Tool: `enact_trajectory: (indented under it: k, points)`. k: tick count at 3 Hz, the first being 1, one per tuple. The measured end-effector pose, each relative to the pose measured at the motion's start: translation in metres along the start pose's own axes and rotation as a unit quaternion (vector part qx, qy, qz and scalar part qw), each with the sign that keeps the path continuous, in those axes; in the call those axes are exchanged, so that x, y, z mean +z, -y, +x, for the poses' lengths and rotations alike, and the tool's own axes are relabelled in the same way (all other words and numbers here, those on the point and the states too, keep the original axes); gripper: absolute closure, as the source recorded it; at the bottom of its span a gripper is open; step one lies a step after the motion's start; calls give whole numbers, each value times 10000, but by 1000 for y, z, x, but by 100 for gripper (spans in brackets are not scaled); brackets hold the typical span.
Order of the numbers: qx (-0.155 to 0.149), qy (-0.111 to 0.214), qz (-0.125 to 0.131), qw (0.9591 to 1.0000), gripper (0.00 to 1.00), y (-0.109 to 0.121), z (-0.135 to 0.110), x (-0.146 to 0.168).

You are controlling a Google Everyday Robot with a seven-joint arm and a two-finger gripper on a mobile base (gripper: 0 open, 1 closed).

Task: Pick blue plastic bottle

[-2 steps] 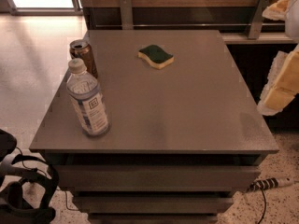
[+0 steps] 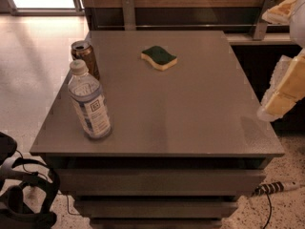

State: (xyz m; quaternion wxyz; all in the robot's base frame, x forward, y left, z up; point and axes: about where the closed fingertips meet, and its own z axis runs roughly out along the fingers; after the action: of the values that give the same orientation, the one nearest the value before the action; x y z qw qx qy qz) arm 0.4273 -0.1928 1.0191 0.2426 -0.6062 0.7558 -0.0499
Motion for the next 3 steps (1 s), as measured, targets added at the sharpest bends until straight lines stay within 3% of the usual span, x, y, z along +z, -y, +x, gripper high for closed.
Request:
enact_trajectory:
  k: [1,2,3]
  points:
    - [-9,1063,-189,9942,0,-26,-30,8]
    - [-32,1775,-308,9836,0,-42,-60,16]
    - [-54,2443,-495,9684,0,-44,-103,42]
